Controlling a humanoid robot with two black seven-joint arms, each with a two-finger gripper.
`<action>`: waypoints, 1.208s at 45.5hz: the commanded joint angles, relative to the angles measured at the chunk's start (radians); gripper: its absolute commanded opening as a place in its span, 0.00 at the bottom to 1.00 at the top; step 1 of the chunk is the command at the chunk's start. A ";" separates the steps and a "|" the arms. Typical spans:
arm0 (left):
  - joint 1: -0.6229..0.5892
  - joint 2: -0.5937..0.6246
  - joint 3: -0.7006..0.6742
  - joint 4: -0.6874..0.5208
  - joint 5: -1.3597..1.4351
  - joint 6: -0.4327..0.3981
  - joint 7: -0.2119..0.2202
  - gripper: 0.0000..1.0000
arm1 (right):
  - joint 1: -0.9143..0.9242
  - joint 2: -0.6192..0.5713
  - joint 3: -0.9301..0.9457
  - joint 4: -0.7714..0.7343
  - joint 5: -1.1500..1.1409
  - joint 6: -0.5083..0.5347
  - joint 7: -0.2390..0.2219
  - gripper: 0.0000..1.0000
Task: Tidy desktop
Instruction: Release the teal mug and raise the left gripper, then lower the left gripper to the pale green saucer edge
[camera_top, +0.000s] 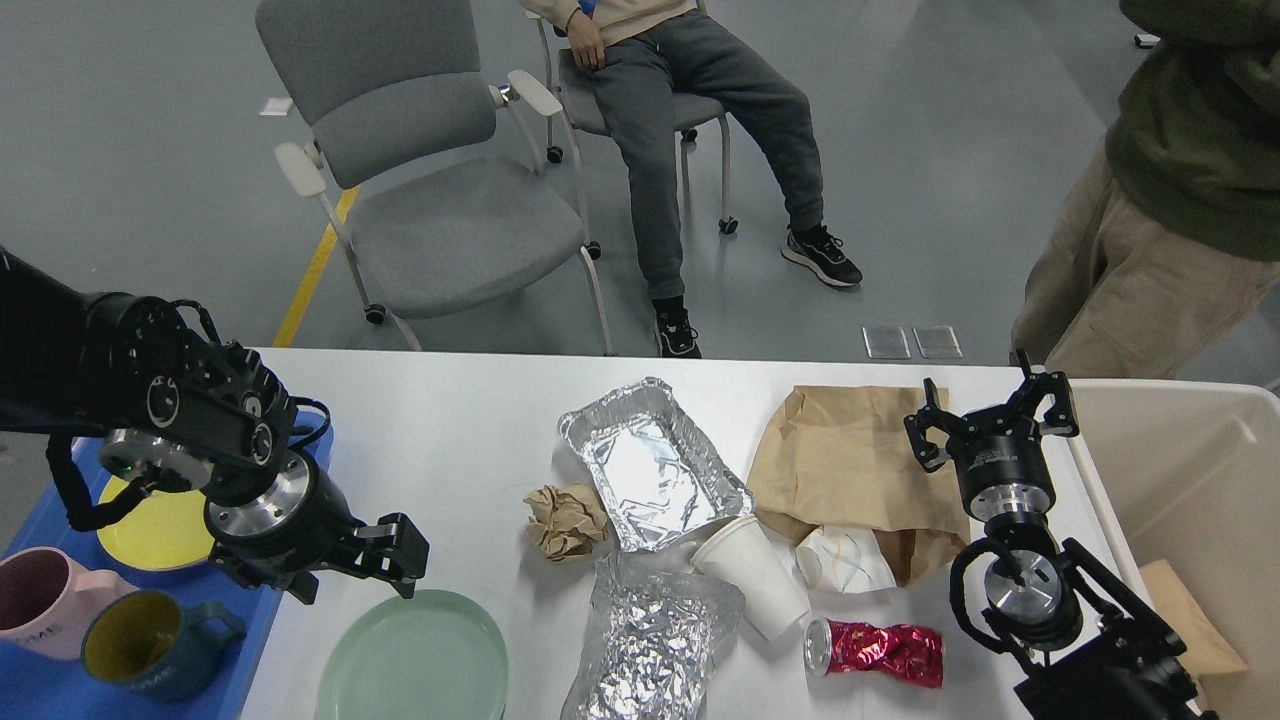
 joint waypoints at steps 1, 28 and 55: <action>0.140 0.021 -0.033 0.060 0.063 0.036 0.000 0.89 | 0.001 0.000 0.000 0.000 0.000 0.001 0.000 1.00; 0.260 0.177 -0.033 0.114 0.059 0.069 -0.013 0.89 | 0.001 0.000 0.000 0.000 0.000 -0.001 0.000 1.00; 0.344 0.280 -0.053 0.102 0.019 0.213 -0.012 0.88 | 0.001 0.000 0.000 -0.002 0.001 0.001 0.000 1.00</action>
